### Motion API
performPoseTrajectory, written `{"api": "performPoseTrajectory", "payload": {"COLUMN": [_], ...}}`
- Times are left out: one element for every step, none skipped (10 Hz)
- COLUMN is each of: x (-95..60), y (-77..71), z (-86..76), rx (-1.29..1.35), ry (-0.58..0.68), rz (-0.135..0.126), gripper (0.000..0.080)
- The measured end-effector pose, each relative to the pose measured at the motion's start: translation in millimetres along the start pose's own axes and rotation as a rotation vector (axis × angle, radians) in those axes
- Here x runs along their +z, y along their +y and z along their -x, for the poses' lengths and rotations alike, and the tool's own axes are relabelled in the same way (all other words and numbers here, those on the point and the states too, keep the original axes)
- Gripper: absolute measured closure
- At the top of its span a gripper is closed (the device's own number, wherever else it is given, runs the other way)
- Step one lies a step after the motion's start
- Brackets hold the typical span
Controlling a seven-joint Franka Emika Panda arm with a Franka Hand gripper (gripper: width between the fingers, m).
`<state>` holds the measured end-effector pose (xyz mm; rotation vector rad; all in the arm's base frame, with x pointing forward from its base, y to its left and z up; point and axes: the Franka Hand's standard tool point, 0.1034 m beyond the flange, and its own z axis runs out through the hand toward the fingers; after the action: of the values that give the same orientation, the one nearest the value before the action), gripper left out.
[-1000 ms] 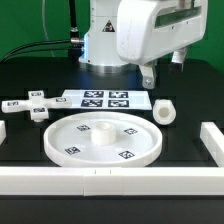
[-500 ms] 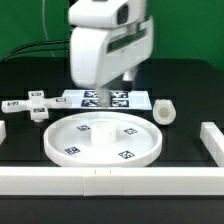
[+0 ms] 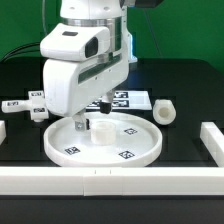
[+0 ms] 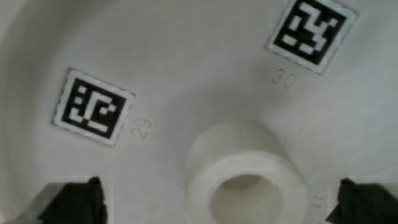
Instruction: Assemble round table
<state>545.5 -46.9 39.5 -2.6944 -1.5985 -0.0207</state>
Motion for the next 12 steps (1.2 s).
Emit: {"api": "performPoseTrajectory", "payload": {"x": [1.7,4.9,11.1,11.3,12.3,11.1,9.5,8.9,9.2,10.5,13.1,15.4], "y": [1.7,1.1,-1.8,-2.3,-5.0,-7.0,-8.5,-8.5,-7.8,-7.6,-8.6,-9.6], "z": [-5.2,-11.0,-13.1,-13.8,-13.8,-14.9,-14.3,-12.5,-10.2,-7.6,-6.3,-6.3], "rx": [0.007,0.010,0.007,0.007,0.015,0.021,0.020,0.019,0.022,0.025,0.027,0.027], "ry": [0.001,0.002,0.001,0.002,0.000,0.000,-0.001,-0.002,-0.002,-0.003,-0.005,-0.006], "rz": [0.000,-0.002,-0.012,-0.010,-0.014,-0.014,-0.013,-0.013,-0.014,-0.016,-0.020,-0.024], "gripper": [0.0150,0.0150,0.0150,0.0150,0.0150,0.0150,0.0150,0.0150,0.0150,0.0150,0.0150,0.0150]}}
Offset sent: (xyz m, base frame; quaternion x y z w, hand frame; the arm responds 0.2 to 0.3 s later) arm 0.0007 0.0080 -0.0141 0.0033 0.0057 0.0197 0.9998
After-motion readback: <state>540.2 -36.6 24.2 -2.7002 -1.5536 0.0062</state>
